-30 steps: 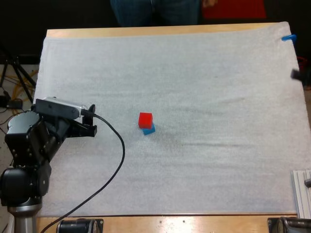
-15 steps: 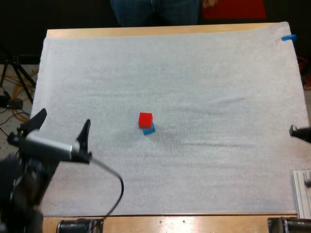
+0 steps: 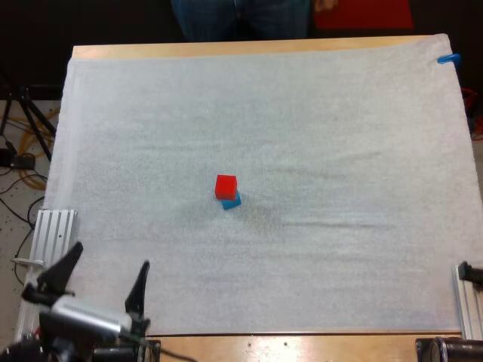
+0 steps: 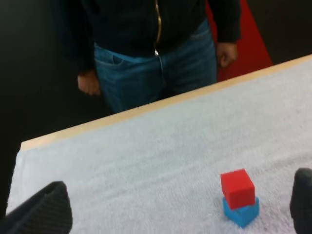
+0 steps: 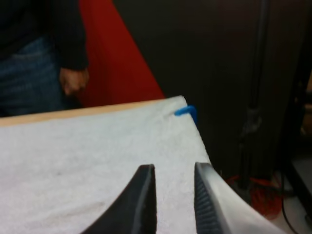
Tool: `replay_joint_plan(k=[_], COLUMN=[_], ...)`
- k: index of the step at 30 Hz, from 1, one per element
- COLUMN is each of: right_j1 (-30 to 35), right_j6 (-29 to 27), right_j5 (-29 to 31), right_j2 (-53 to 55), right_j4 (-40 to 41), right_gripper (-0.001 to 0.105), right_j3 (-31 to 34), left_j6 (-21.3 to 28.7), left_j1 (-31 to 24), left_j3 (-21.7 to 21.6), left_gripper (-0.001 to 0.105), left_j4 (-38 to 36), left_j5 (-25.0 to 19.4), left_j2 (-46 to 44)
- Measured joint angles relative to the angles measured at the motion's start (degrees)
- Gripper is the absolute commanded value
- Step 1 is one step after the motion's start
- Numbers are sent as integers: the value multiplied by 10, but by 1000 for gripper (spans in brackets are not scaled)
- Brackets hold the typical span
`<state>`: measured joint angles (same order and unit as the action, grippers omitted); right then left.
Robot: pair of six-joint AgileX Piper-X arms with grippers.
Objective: Stack red cube on blue cube
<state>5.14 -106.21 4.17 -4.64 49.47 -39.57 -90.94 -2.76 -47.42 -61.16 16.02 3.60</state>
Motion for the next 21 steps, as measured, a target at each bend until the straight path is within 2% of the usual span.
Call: replay_joint_plan(k=[5, 10, 12, 15, 21], right_j1=[0, 0, 0, 0, 0], right_j6=[0, 0, 0, 0, 0], right_j5=[-2, -16, -28, -42, -70], right_j2=[43, 51, 51, 51, 51], right_j4=[49, 110, 131, 139, 120], right_gripper=[20, 20, 20, 20, 20], right_j3=[1, 1, 1, 10, 31], left_j6=[0, 0, 0, 23, 25], left_j1=[0, 0, -1, -1, -1], left_j3=[13, 30, 27, 27, 27], left_gripper=[87, 87, 87, 87, 87], left_j4=[-31, -75, -108, -122, -116], left_j5=[1, 1, 15, 35, 38], left_j2=[-44, -44, -44, -44, -44])
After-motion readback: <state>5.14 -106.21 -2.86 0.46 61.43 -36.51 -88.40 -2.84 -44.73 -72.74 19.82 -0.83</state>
